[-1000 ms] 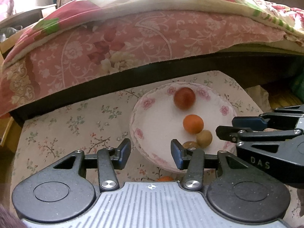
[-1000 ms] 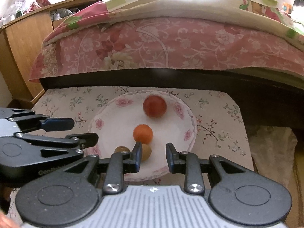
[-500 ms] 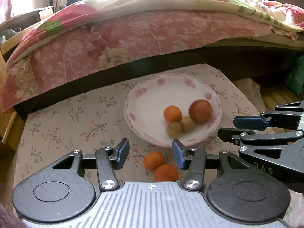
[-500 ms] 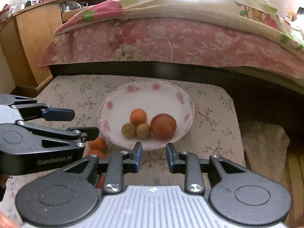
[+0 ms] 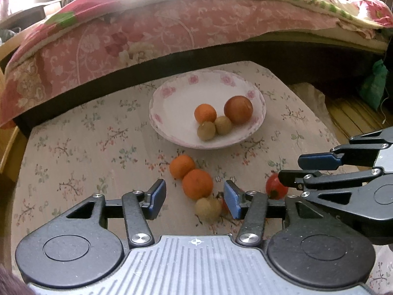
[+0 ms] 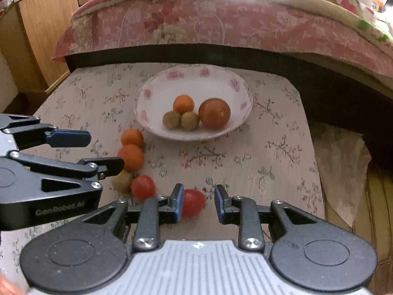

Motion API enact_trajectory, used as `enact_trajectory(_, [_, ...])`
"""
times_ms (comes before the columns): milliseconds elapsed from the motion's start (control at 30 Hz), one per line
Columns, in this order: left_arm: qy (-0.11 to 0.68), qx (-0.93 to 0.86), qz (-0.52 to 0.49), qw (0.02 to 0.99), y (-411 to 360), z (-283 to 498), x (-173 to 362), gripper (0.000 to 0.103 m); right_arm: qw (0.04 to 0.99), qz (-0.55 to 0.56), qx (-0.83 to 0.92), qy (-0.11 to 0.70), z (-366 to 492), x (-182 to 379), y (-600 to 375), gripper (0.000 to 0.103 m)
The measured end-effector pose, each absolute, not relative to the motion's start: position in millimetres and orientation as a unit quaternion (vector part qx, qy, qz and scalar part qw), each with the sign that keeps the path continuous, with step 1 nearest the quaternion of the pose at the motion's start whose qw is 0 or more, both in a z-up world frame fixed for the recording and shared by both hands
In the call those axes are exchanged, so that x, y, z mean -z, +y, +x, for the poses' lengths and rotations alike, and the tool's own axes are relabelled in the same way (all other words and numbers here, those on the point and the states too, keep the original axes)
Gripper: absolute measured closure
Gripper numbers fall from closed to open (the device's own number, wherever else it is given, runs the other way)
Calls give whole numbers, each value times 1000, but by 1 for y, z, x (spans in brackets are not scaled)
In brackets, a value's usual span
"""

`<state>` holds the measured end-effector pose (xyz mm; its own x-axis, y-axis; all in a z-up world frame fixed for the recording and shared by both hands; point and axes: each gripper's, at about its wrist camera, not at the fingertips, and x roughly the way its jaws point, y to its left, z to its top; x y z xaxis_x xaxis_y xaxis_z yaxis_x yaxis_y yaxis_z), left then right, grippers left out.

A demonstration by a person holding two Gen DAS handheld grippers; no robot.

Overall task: Organize fruits
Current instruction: 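Move both tools back toward the cherry tomatoes on the tablecloth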

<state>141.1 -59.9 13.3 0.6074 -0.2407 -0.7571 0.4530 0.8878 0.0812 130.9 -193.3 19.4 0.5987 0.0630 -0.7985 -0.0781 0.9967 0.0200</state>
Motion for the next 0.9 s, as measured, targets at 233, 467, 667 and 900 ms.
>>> enact_trajectory(233, [409,198,134,880,-56,131,-7,42,887,-11,-41,459,125,-13,-191,75])
enact_trajectory(467, [413,200,134,878,-55,131,-5,42,885,-14,-43,462,123,-10,-189,75])
enact_trajectory(667, [416,202,134,876,-55,132,-2,42,883,-16,-43,467,125,-6,-189,75])
enact_trajectory(900, [417,204,135,875,-56,132,-1,42,883,-19,-44,468,126,-4,-189,75])
